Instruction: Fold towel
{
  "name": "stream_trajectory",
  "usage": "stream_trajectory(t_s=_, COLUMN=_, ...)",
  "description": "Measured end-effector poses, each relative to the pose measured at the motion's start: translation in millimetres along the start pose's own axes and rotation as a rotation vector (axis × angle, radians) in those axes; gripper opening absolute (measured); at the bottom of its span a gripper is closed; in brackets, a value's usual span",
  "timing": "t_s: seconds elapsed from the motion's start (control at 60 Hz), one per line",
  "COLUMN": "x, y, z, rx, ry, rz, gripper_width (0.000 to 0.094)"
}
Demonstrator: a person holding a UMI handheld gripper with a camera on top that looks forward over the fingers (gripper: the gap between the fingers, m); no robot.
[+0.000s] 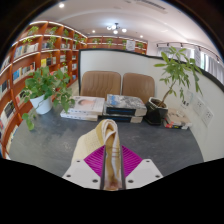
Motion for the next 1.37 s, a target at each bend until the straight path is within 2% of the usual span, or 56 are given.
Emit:
stream_trajectory(t_s=0.1, x=-12.1, y=-33.6, z=42.1, rx=-0.009, ry=0.062, rz=0.009, gripper_width=0.056)
stream_trajectory(t_s=0.15, x=-11.2, y=-40.9, z=52.2, rx=-0.018, ry=0.065, rz=-0.013, gripper_width=0.0626)
stream_trajectory(t_s=0.367, x=33.9, y=-58.8, z=49.2, rx=-0.068, ry=0.035, rz=0.013, gripper_width=0.0662)
stream_trajectory(t_s=0.583, x=117.3, y=-50.0, z=3.7, rx=-0.11, ry=-0.081, rz=0.004, gripper_width=0.0684)
stream_trajectory(t_s=0.833, x=195.7, y=-25.3, z=-2.6, rx=-0.099, ry=-0.134, rz=0.04, gripper_width=0.0684)
stream_trajectory(t_s=1.1, x=241.8, y=5.3, z=9.6, rx=-0.081, ry=-0.132, rz=0.038, gripper_width=0.0684)
stream_trajectory(t_s=1.367, x=259.3, y=16.9, z=15.5, rx=-0.069, ry=-0.138, rz=0.05, gripper_width=0.0686)
Point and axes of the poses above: the point between the fingertips, and its own axes, seen from behind it with the camera up: y to the left, z down, x backward, against the way the camera looks, the point moved 4 cm from there along x, backward, against the way the camera looks, and after that the axes turned 13 degrees about x, right-handed, at the moved point
